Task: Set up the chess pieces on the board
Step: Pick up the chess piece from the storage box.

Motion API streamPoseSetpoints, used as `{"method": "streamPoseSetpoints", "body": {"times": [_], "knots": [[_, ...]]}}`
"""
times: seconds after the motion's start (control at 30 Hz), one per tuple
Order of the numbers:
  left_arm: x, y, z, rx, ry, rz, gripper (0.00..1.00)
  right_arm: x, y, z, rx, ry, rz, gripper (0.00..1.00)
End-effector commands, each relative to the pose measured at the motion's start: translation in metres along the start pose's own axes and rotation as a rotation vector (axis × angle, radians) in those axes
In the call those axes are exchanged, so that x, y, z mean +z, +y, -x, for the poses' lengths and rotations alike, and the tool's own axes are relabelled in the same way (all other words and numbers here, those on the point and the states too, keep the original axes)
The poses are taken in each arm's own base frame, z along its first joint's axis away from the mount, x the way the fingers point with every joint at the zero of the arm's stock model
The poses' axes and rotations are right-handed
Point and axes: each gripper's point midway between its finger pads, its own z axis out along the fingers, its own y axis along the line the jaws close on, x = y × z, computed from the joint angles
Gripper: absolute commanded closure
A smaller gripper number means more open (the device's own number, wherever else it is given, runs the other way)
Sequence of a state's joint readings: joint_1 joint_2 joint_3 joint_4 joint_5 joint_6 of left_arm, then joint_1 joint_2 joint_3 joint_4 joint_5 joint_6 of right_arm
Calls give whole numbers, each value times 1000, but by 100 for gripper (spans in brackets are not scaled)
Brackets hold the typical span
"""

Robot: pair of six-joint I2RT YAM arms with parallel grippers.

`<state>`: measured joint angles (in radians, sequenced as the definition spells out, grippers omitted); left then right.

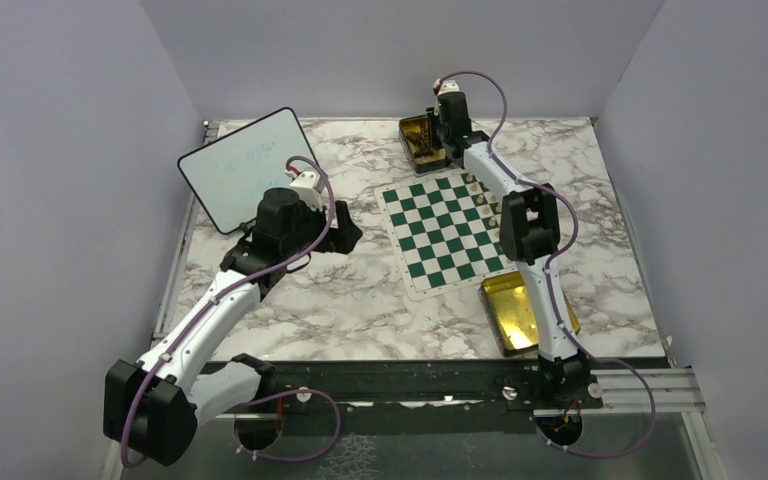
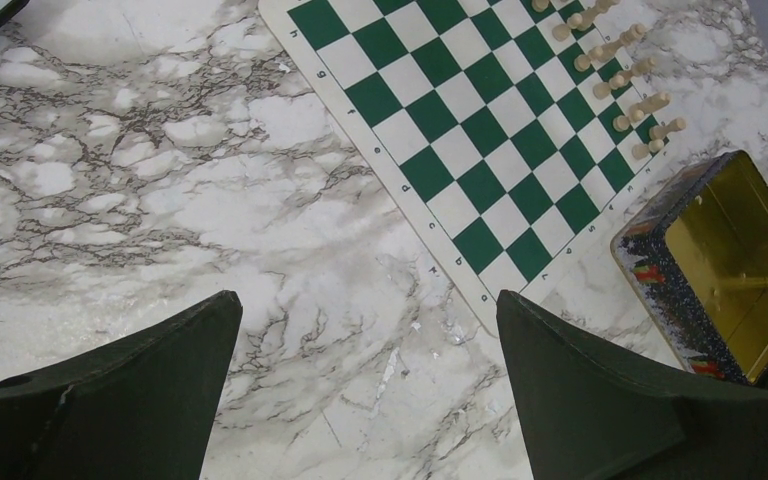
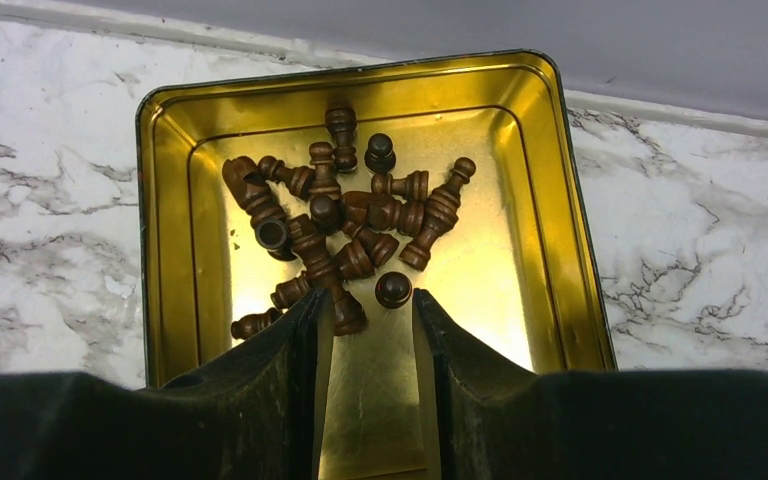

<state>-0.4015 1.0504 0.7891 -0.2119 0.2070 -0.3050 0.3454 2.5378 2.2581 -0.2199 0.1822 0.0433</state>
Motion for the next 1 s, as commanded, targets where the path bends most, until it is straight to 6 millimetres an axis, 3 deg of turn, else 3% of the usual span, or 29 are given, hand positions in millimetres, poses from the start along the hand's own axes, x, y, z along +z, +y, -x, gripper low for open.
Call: {"method": "streamPoseSetpoints", "body": {"times": [0.0,0.6,0.97], "knots": [[-1,1,4,20,-18,13,1,15,-4,13,0,-75,-9,61],[2,-1,1,30,-2,17,1,34,-15,-4,-45,-75,-36,64],[3,-1,1,33,0,20,1,37,-13,-7,-41,-77,-15,72]]}}
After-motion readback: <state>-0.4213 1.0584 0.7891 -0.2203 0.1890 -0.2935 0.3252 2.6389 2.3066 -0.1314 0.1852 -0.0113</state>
